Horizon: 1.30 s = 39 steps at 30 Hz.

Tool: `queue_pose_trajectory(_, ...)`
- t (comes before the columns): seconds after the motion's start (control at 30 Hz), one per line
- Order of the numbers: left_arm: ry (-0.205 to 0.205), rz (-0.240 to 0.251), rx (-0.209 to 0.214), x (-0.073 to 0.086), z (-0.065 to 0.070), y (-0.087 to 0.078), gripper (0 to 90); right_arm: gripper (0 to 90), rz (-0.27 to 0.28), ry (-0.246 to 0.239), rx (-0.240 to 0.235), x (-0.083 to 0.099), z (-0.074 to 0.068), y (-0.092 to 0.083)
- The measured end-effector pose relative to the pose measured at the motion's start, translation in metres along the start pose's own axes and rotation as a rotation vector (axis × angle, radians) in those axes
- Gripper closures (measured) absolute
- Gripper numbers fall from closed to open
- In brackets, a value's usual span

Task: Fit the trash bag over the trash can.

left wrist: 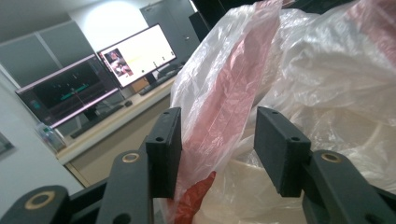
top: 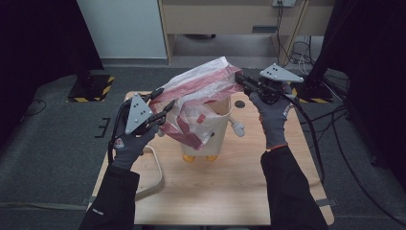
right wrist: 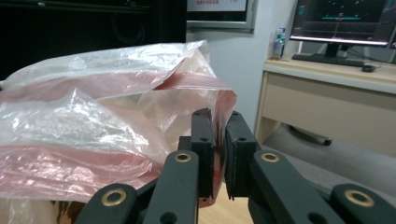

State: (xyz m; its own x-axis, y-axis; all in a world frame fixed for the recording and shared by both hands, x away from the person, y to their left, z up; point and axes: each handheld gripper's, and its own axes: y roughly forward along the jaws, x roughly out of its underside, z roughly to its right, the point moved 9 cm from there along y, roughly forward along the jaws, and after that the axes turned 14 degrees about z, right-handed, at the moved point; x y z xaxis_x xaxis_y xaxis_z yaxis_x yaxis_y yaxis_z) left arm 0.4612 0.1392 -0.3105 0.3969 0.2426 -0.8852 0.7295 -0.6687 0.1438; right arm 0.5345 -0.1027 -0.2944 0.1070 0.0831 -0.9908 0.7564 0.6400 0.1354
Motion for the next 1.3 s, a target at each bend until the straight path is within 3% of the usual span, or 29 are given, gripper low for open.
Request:
queue_pose_trajectory(0.1, -0.053, 0.005, -0.002, 0.006, -0.006, 0.004, 51.3, 81.5, -0.001, 0.004, -0.031, 0.006, 0.0, 0.0)
queue_pose_trajectory(0.3, -0.09, -0.005, 0.016, 0.009, -0.01, 0.007, 56.2, 78.3, 0.005, -0.006, -0.054, 0.004, -0.001, 0.0)
queue_pose_trajectory(0.47, -0.165, -0.01, -0.007, 0.013, -0.01, 0.012, 63.6, 78.2, 0.0, -0.013, -0.055, 0.004, -0.002, 0.002)
queue_pose_trajectory(0.6, -0.218, 0.011, -0.041, 0.015, -0.016, 0.013, 62.2, 77.5, -0.003, -0.018, -0.054, 0.006, 0.0, 0.002)
queue_pose_trajectory(0.77, -0.206, 0.031, -0.061, 0.015, -0.022, 0.013, 55.9, 78.5, 0.004, -0.021, -0.051, 0.005, 0.002, -0.001)
queue_pose_trajectory(0.87, -0.236, 0.079, -0.058, 0.01, -0.026, 0.01, 54.6, 82.1, 0.009, -0.027, -0.052, 0.003, 0.002, -0.003)
queue_pose_trajectory(1.0, -0.221, 0.096, -0.073, 0.011, -0.035, 0.0, 52.6, 82.8, 0.01, -0.033, -0.049, 0.001, 0.002, -0.006)
queue_pose_trajectory(1.2, -0.187, 0.093, -0.077, 0.018, -0.038, -0.013, 50.9, 73.4, 0.008, -0.044, -0.043, 0.002, 0.003, -0.011)
queue_pose_trajectory(1.3, -0.169, 0.088, -0.052, 0.02, -0.035, -0.018, 49.7, 70.1, 0.018, -0.044, -0.035, 0.001, 0.003, -0.015)
